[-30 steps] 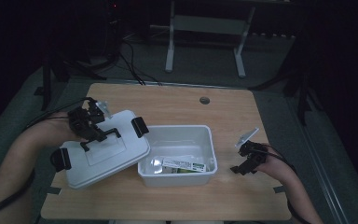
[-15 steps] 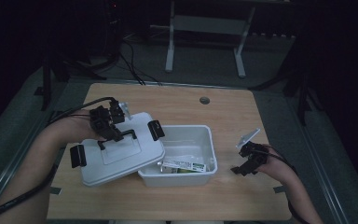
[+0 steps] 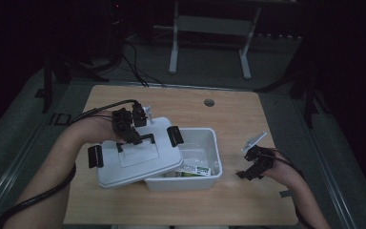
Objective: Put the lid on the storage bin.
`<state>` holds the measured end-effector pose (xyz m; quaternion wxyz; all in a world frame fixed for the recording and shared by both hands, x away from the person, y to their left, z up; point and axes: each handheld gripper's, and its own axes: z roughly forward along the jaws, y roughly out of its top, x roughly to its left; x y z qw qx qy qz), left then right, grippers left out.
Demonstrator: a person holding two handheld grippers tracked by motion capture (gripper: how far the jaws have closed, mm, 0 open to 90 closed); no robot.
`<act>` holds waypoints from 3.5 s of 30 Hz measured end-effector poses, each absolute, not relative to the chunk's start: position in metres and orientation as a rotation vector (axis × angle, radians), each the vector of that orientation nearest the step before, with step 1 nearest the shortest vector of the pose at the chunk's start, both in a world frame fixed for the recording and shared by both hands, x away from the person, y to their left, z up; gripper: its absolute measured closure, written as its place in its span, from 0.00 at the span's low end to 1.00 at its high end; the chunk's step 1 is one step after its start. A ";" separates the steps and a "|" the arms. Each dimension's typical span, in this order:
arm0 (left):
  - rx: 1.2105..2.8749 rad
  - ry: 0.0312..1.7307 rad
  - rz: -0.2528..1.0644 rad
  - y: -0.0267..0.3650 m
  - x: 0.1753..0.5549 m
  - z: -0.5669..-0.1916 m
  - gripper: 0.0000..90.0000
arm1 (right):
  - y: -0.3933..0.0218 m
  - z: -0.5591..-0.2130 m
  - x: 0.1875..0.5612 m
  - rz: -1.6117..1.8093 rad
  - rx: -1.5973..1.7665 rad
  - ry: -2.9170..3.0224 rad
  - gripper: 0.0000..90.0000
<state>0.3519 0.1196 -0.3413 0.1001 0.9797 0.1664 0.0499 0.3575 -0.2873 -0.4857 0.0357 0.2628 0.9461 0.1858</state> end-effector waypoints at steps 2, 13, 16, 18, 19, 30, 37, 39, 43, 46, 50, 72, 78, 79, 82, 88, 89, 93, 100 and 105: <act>2.904 0.469 0.140 0.112 0.353 -0.342 0.93 | -0.287 -0.486 0.358 0.573 0.807 2.906 0.20; 2.922 0.365 0.119 0.071 0.359 -0.343 0.93 | -0.287 -0.486 0.357 0.590 0.809 2.907 0.20; 2.930 0.344 0.116 0.062 0.361 -0.343 0.93 | -0.288 -0.486 0.357 0.588 0.807 2.905 0.20; 2.944 0.323 0.122 0.055 0.362 -0.343 0.93 | -0.288 -0.486 0.357 0.587 0.807 2.905 0.20; 2.942 0.322 0.121 0.052 0.362 -0.343 0.93 | -0.288 -0.486 0.357 0.586 0.808 2.904 0.20; 2.933 0.242 0.129 0.025 0.365 -0.341 0.93 | -0.290 -0.487 0.357 0.580 0.806 2.906 0.20; 2.928 0.190 0.132 0.007 0.365 -0.338 0.93 | -0.290 -0.487 0.356 0.579 0.807 2.909 0.20; 2.931 0.170 0.140 0.002 0.365 -0.337 0.93 | -0.290 -0.487 0.356 0.580 0.803 2.909 0.20; 2.941 0.151 0.135 -0.007 0.366 -0.337 0.93 | -0.290 -0.487 0.356 0.578 0.813 2.909 0.20; 2.942 0.150 0.127 -0.011 0.366 -0.339 0.93 | -0.290 -0.488 0.355 0.582 0.807 2.910 0.20; 2.956 0.146 0.134 -0.013 0.366 -0.342 0.93 | -0.291 -0.488 0.356 0.582 0.804 2.910 0.20; 2.978 0.148 0.145 -0.012 0.367 -0.347 0.93 | -0.287 -0.492 0.356 0.585 0.804 2.919 0.20; 2.966 0.165 0.135 -0.009 0.367 -0.344 0.93 | -0.286 -0.493 0.356 0.588 0.804 2.921 0.20; 2.965 0.151 0.141 -0.008 0.367 -0.344 0.93 | -0.286 -0.494 0.356 0.588 0.803 2.924 0.20; 2.953 0.155 0.137 -0.007 0.366 -0.341 0.93 | -0.286 -0.495 0.356 0.584 0.803 2.926 0.20; 2.959 0.160 0.133 -0.004 0.368 -0.347 0.93 | -0.284 -0.495 0.356 0.584 0.798 2.928 0.20; 2.963 0.162 0.134 -0.003 0.369 -0.349 0.93 | -0.284 -0.495 0.356 0.581 0.804 2.927 0.20; 2.960 0.166 0.126 -0.001 0.370 -0.351 0.93 | -0.286 -0.495 0.356 0.577 0.809 2.926 0.20; 2.926 0.198 0.101 0.003 0.371 -0.355 0.92 | -0.285 -0.496 0.356 0.584 0.805 2.926 0.20; 2.929 0.281 0.183 0.008 0.376 -0.360 0.64 | -0.284 -0.494 0.355 0.590 0.804 2.923 0.20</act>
